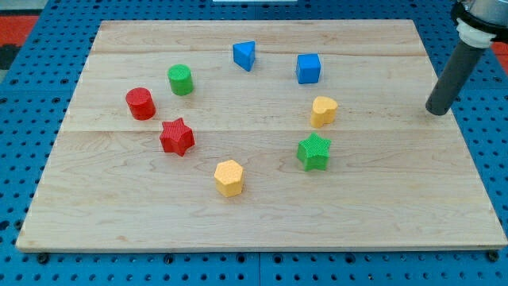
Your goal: Point your arm to the green star
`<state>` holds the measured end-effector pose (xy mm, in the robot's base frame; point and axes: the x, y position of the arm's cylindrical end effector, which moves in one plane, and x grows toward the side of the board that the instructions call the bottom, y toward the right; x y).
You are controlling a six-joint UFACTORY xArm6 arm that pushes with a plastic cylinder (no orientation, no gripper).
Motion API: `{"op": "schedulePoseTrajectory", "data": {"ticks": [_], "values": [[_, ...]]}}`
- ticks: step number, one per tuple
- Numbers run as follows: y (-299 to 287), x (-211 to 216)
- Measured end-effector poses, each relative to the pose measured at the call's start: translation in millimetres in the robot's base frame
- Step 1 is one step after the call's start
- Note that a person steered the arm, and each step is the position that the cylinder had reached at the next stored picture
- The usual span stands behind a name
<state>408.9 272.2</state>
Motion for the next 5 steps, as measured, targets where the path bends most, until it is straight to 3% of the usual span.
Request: {"op": "schedulePoseTrajectory", "data": {"ticks": [1,3,4,5], "values": [[25,4],[-17,-84],[-92,-50],[-93,16]]}}
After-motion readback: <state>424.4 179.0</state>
